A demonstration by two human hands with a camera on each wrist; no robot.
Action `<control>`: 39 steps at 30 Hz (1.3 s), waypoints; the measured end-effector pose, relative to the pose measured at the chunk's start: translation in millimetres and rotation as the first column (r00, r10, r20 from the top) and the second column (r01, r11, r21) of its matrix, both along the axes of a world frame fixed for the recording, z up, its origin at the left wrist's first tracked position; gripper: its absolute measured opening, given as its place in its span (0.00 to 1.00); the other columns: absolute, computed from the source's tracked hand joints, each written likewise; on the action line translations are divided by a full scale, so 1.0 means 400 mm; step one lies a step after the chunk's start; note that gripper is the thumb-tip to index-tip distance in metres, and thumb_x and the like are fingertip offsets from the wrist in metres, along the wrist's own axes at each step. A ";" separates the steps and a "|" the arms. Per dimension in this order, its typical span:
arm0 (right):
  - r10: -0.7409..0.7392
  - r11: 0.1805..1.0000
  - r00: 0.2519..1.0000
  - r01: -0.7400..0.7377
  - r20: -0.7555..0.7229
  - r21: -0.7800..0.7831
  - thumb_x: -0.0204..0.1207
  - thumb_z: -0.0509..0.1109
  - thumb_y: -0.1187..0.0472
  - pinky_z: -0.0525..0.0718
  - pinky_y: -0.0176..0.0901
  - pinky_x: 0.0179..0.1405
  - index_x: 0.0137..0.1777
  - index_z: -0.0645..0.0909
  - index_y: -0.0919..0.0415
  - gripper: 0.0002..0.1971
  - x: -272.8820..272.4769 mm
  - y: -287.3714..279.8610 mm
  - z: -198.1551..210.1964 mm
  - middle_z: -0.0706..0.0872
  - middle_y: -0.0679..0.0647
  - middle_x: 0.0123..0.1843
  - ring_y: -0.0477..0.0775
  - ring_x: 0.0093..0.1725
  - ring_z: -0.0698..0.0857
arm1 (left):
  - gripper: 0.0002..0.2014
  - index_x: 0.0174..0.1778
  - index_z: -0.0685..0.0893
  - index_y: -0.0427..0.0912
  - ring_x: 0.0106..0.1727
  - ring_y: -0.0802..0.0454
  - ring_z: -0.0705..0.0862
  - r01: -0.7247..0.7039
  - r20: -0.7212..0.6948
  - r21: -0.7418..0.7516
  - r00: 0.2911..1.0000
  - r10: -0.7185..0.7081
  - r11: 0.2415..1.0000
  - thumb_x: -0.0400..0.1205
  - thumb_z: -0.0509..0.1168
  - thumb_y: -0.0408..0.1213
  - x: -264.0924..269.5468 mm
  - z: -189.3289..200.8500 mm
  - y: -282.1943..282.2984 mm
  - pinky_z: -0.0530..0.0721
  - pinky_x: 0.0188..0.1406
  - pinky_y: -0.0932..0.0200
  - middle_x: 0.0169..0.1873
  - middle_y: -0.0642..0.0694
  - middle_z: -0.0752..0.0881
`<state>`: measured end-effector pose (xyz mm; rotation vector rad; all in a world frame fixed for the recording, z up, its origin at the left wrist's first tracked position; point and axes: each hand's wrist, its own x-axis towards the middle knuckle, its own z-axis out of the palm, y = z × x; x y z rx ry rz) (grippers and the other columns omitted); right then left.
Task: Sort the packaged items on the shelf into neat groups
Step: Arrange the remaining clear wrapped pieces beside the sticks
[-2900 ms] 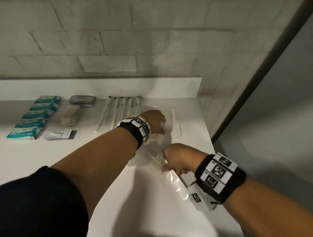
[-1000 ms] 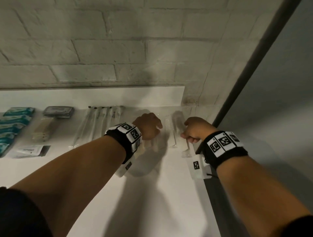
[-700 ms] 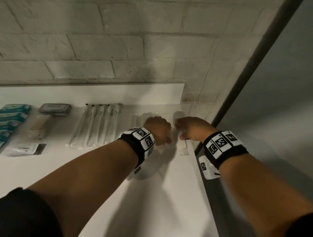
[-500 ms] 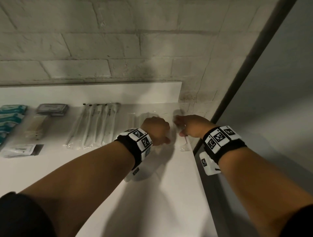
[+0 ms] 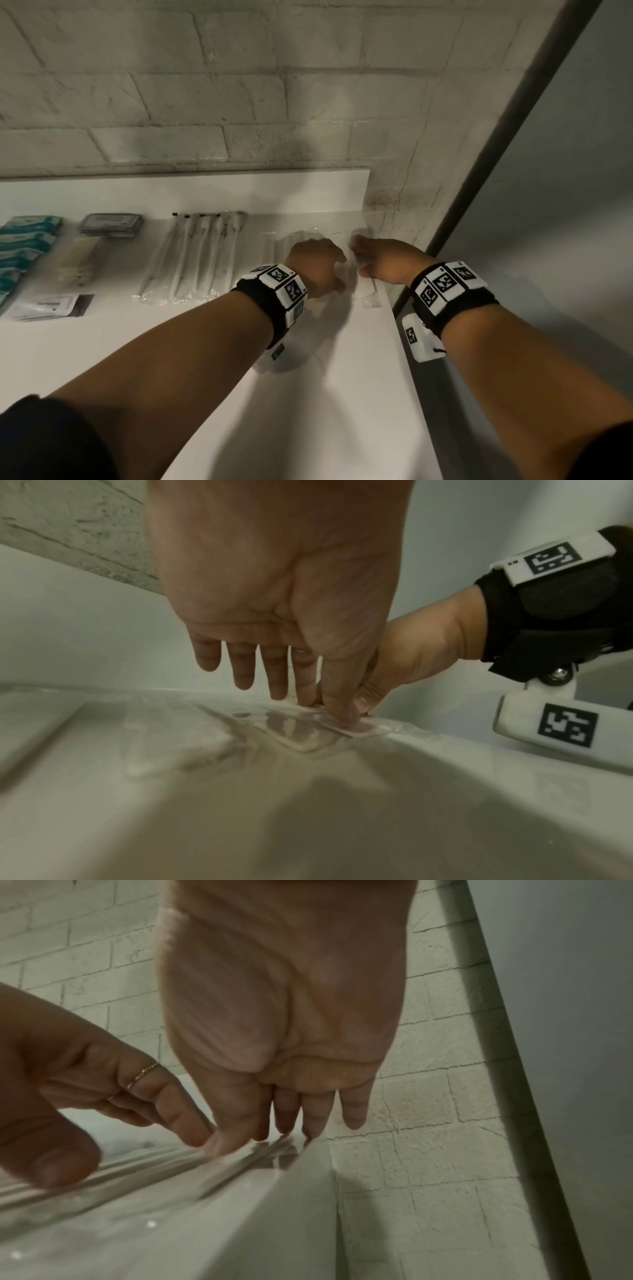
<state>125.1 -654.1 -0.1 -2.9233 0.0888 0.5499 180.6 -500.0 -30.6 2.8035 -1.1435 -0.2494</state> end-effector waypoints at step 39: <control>0.157 0.985 0.987 -0.154 0.027 -0.077 0.79 0.67 0.53 0.68 0.49 0.74 0.79 0.67 0.54 0.29 -0.008 0.158 -0.020 0.82 0.56 0.69 0.61 0.69 0.79 | 0.26 0.73 0.75 0.50 0.79 0.47 0.65 -0.135 0.036 0.142 0.991 0.131 0.981 0.78 0.64 0.50 -0.020 0.027 0.154 0.53 0.80 0.42 0.74 0.52 0.74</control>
